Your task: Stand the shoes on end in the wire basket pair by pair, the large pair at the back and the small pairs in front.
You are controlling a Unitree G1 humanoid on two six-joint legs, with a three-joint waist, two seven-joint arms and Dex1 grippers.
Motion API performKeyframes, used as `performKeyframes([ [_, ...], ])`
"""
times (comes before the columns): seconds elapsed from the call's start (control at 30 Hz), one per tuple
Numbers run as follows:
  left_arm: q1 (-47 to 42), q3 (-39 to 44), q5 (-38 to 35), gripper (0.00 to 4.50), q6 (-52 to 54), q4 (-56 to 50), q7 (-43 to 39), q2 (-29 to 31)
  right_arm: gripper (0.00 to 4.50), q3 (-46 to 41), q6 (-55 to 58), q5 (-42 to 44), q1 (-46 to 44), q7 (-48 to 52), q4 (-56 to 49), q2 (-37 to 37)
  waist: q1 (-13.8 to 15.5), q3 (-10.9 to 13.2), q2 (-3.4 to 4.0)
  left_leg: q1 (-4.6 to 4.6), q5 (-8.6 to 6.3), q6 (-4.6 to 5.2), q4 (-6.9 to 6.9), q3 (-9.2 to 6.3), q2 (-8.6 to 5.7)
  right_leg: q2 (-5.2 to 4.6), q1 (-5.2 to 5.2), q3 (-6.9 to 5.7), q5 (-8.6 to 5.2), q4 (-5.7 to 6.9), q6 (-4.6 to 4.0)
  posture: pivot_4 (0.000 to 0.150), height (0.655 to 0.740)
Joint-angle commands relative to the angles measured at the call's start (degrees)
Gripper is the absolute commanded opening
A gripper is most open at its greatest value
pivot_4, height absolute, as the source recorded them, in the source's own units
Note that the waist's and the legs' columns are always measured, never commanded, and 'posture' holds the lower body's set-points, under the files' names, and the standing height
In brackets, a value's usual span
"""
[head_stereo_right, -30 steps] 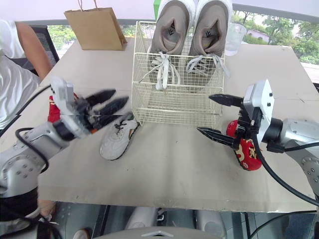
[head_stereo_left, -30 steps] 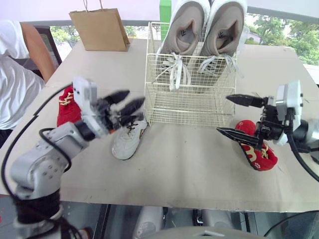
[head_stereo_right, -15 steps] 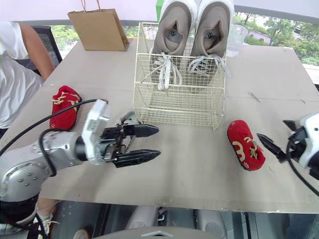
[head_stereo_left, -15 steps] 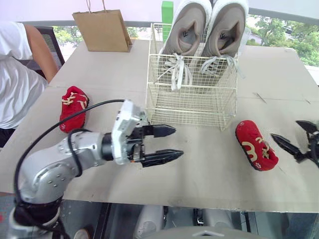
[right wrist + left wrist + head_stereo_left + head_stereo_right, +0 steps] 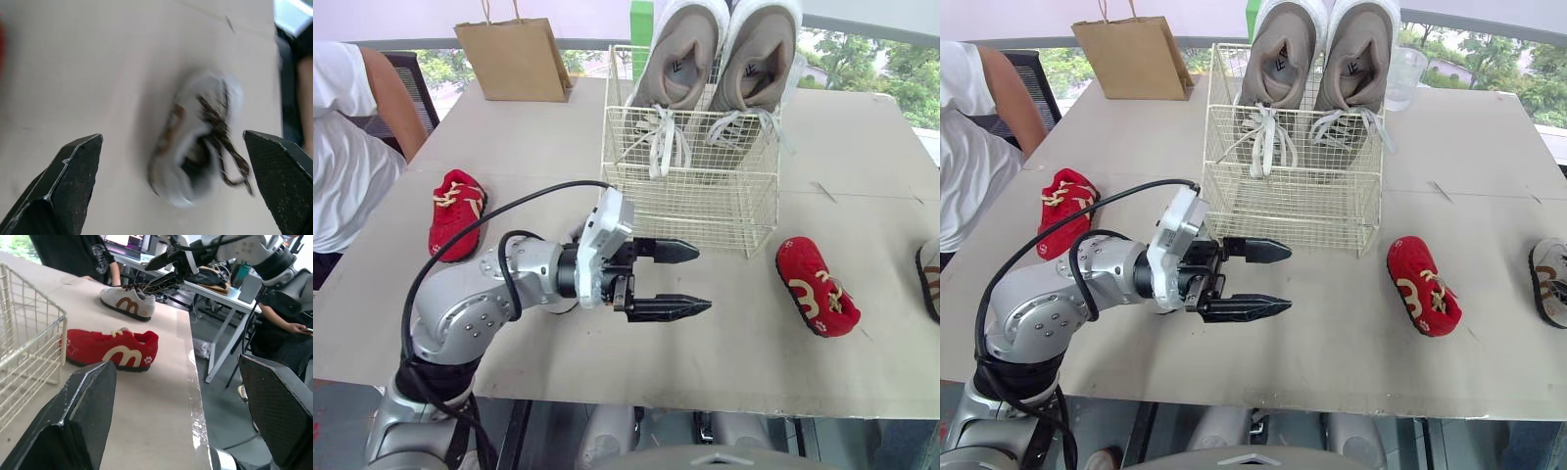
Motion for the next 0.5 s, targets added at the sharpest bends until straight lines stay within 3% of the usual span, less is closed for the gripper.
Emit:
performKeyframes([
  [0.03, -1.2, -0.4, 1.1, 4.28, -1.5, -0.8, -0.8, -0.7, 4.50, 3.4, -0.2, -2.1, -2.1, 0.9, 3.7, -2.0, 0.0, 0.0, 0.01, -0.01, 0.00, 0.00, 0.00, -0.01, 0.00, 0.00, -0.01, -0.01, 0.00, 0.00, 0.00, 0.150, 0.7400],
  [0.07, -0.9, -0.6, 1.1, 4.50, -1.4, -1.9, -0.2, -1.0, 4.10, 4.6, -0.4, -2.7, -2.9, 0.8, 4.9, -2.2, 0.0, 0.0, 0.01, -0.02, 0.00, 0.00, -0.01, -0.02, 0.01, 0.01, -0.01, -0.01, 0.00, 0.00, 0.00, 0.150, 0.7400],
  [0.1, -0.6, -0.7, 1.1, 4.50, -1.3, -2.9, 0.4, -1.2, 3.94, 5.6, -0.6, -3.2, -3.8, 0.7, 5.9, -2.3, 0.0, 0.0, 0.01, -0.01, 0.00, 0.00, -0.01, -0.01, 0.01, 0.01, -0.02, 0.00, 0.00, 0.00, 0.01, 0.150, 0.7400],
  [0.17, 0.0, -0.6, 1.0, 4.50, -1.1, -4.4, 1.6, -1.5, 3.23, 7.1, -0.9, -4.1, -5.0, 0.4, 7.4, -1.9, 0.1, 0.0, 0.01, -0.04, 0.00, 0.00, -0.02, 0.00, 0.01, 0.00, -0.02, 0.01, -0.01, -0.02, 0.01, 0.150, 0.7400],
  [0.5, 0.9, -0.1, 0.1, 4.50, -0.4, -6.1, 5.2, -2.3, 3.23, 14.1, -2.6, -6.5, -11.9, 0.7, 14.1, 0.0, 0.1, 0.0, 0.05, -0.03, 0.00, 0.00, -0.02, 0.00, 0.01, -0.01, -0.03, 0.02, 0.00, -0.01, 0.03, 0.150, 0.7400],
])
